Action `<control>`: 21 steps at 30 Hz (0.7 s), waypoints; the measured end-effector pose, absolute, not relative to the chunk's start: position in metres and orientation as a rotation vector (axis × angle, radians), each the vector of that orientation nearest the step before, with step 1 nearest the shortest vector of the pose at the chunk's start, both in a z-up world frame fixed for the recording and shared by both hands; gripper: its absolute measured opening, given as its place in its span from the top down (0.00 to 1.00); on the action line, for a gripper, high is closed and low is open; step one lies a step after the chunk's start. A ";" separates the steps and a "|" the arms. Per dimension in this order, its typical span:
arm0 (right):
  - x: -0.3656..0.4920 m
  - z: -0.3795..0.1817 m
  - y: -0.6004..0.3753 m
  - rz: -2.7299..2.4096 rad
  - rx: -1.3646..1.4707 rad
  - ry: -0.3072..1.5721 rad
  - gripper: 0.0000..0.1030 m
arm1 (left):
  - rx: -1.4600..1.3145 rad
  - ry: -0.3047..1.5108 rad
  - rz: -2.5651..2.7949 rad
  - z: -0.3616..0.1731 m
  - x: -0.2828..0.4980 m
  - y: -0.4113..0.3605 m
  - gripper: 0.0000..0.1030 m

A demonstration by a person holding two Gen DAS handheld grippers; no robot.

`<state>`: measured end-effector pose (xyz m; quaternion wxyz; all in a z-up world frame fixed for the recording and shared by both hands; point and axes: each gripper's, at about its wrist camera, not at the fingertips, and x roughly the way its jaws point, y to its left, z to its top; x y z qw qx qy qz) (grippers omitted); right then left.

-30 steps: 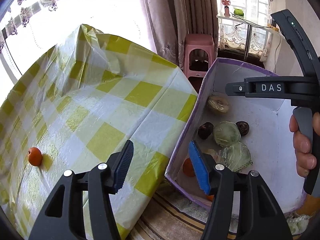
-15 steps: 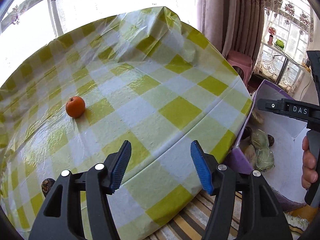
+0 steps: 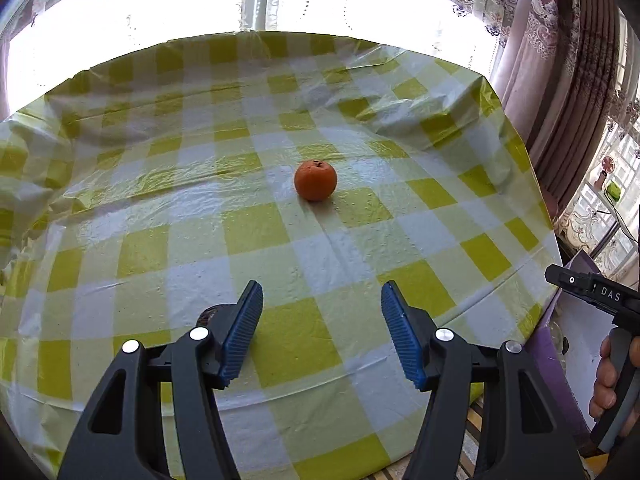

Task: Organize fruits
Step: 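Move both open tools back over the last dark fruit and the small orange, then grasp the last dark brown fruit with the left tool while the right tool grasps the small orange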

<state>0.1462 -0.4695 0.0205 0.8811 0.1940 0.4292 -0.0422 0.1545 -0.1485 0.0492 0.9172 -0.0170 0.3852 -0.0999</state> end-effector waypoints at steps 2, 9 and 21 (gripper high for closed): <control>0.151 0.020 -0.461 -0.075 0.395 0.901 0.29 | -0.067 0.800 -0.180 0.047 0.156 -0.131 0.42; 0.168 0.019 -0.433 -0.031 0.357 0.907 0.29 | -0.134 0.846 -0.155 0.032 0.160 -0.093 0.44; 0.201 0.021 -0.376 0.054 0.268 0.908 0.29 | -0.127 0.901 -0.177 0.014 0.167 -0.092 0.58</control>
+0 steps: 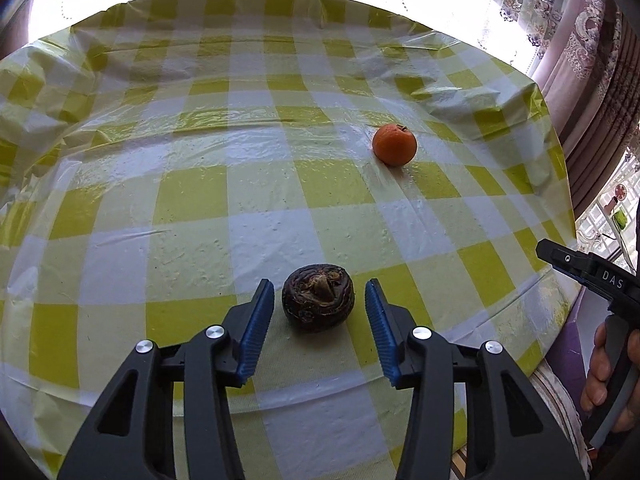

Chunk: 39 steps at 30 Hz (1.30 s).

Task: Organize fruits
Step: 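Grasp the last dark brown fruit with the left tool while the right tool grasps the small orange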

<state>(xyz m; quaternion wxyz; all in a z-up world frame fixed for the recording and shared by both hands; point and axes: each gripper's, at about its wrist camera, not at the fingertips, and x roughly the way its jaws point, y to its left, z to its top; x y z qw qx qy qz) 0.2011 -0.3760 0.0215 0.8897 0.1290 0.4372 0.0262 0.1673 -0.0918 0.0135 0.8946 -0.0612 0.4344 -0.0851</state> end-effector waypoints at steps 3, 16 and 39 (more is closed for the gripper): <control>0.212 0.023 -0.358 0.076 0.232 0.899 0.28 | -0.104 0.910 -0.182 0.011 0.169 -0.095 0.60; 0.270 0.023 -0.269 0.180 0.049 0.853 0.27 | -0.057 0.870 -0.159 0.012 0.167 -0.098 0.66; 0.337 0.013 -0.219 0.171 0.002 0.858 0.46 | -0.120 0.813 -0.143 0.018 0.165 -0.085 0.66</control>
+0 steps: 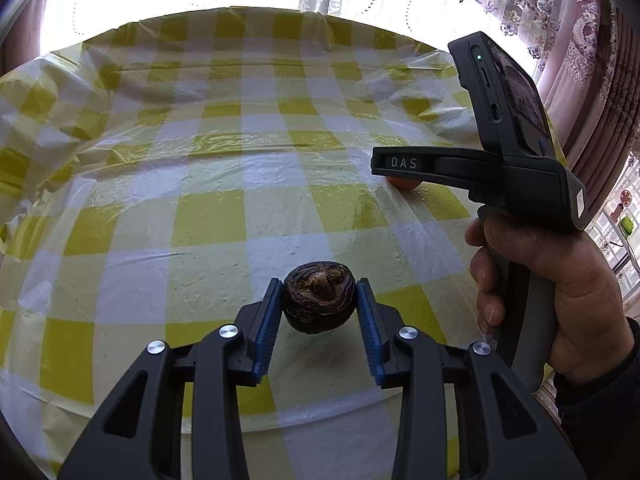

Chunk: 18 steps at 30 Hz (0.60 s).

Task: Organize fruits
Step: 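Grasp the last dark brown fruit with the left tool while the right tool grasps the small orange, then carry the dark fruit and the small orange over the white box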

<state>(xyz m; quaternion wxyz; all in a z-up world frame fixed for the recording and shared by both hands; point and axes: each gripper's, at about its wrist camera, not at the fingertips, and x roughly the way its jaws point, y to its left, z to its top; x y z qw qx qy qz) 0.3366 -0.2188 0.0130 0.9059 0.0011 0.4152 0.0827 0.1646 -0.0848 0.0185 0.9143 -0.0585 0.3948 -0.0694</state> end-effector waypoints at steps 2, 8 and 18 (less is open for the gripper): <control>0.338 0.012 -0.220 0.163 -0.009 0.856 0.56 | -0.120 0.813 -0.143 0.018 0.165 -0.085 0.66; 0.327 0.013 -0.224 0.176 -0.005 0.861 0.56 | -0.119 0.810 -0.139 0.019 0.164 -0.085 0.66; 0.268 0.013 -0.239 0.193 -0.004 0.872 0.57 | -0.105 0.793 -0.126 0.023 0.159 -0.088 0.66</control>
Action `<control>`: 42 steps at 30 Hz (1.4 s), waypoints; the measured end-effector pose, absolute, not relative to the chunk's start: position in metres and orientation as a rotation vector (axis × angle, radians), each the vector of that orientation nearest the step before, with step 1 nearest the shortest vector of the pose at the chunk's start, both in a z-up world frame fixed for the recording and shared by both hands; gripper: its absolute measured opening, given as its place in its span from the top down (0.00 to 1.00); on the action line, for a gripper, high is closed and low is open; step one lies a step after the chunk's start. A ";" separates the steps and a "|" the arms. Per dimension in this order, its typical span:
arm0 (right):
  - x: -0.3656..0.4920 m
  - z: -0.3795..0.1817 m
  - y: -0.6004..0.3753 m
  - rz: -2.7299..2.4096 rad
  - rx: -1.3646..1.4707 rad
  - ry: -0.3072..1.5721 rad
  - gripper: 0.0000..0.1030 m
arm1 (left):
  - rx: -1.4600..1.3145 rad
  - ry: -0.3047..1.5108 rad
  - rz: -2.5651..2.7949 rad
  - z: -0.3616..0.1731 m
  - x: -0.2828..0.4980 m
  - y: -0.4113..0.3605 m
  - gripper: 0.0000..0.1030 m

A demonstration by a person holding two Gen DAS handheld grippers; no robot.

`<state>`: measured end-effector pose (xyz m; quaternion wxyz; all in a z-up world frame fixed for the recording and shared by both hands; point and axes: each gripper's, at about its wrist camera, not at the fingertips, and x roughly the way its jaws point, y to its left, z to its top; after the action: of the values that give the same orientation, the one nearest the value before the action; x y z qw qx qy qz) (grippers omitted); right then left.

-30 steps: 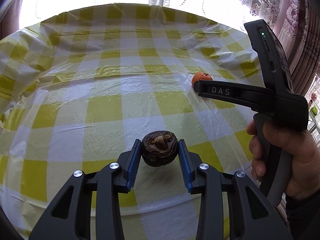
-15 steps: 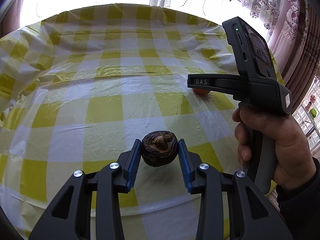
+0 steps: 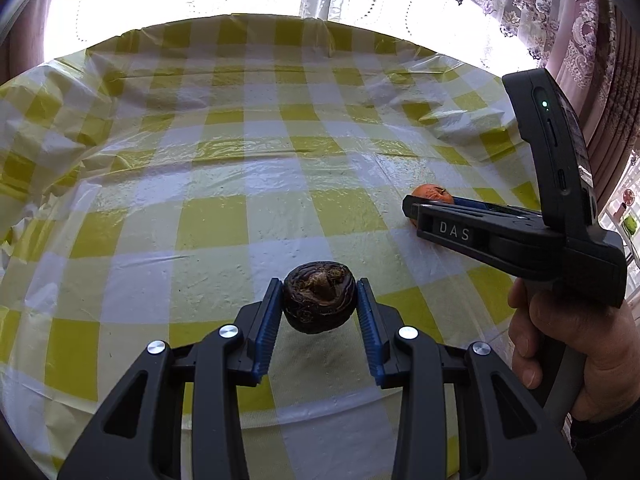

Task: Organize fruits
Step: 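Carry the dark fruit and the small orange over the white box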

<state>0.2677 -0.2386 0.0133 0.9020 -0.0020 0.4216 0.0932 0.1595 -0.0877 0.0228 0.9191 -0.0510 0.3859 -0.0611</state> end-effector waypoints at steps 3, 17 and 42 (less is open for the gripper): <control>0.250 0.014 -0.246 0.194 0.003 0.879 0.57 | -0.097 0.787 -0.121 0.024 0.158 -0.089 0.66; 0.173 0.028 -0.291 0.166 0.045 0.867 0.57 | -0.065 0.759 -0.165 0.042 0.138 -0.112 0.66; 0.070 0.041 -0.416 0.028 0.090 0.843 0.57 | 0.065 0.779 -0.446 0.054 0.082 -0.246 0.66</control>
<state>0.0699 -0.4156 0.0412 0.9115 0.0438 0.4088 0.0136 0.0817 -0.2460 0.0535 0.9005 0.0314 0.3766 -0.2153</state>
